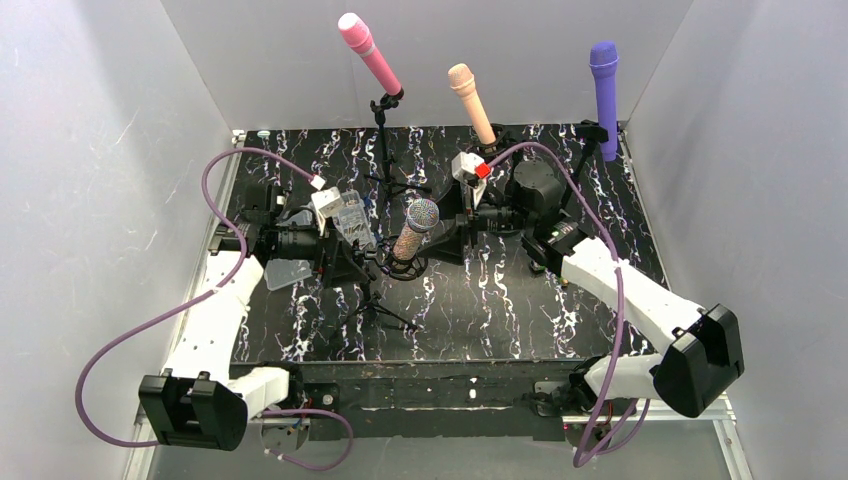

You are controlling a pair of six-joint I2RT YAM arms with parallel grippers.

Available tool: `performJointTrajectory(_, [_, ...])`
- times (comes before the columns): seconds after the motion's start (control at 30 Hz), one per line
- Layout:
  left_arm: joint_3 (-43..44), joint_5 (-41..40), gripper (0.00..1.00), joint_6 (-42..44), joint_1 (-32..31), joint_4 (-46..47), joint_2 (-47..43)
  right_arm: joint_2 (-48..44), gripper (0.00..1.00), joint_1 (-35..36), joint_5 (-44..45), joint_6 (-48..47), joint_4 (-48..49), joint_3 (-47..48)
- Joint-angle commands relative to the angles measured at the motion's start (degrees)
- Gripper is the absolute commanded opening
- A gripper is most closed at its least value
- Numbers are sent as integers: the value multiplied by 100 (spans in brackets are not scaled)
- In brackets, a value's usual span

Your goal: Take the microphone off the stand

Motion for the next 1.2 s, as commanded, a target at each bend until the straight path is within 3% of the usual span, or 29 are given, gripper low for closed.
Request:
performJointTrajectory(0.0, [-54,127,73,-134,-48,-230,-8,-53,88,66,-211,314,1019,-165])
performJointTrajectory(0.27, [-107,147,59,-128,-52,-98,64,167,87,219,-230,608,1396,-151])
performJointTrajectory(0.4, [-196,182,45,-138,-74,7,54,255,86,251,-209,626,1401,-103])
performJointTrajectory(0.57, [-260,118,41,-88,-102,64,68,304,85,260,-188,634,1416,-136])
performJointTrajectory(0.73, [-265,71,28,-59,-114,100,95,357,81,267,-177,654,1308,-29])
performJointTrajectory(0.77, [-264,54,30,-57,-110,99,70,375,80,269,-173,655,1292,1])
performJointTrajectory(0.8, [-156,-78,54,-20,-109,20,-7,421,78,291,-153,651,1251,19])
performJointTrajectory(0.93, [542,-143,90,345,-112,-780,-6,473,74,355,-52,500,914,209])
performJointTrajectory(1.0, [675,-105,96,441,-112,-923,-14,498,74,373,-45,479,866,242])
performJointTrajectory(1.17, [935,127,95,715,-114,-1139,37,593,73,456,-28,346,615,392])
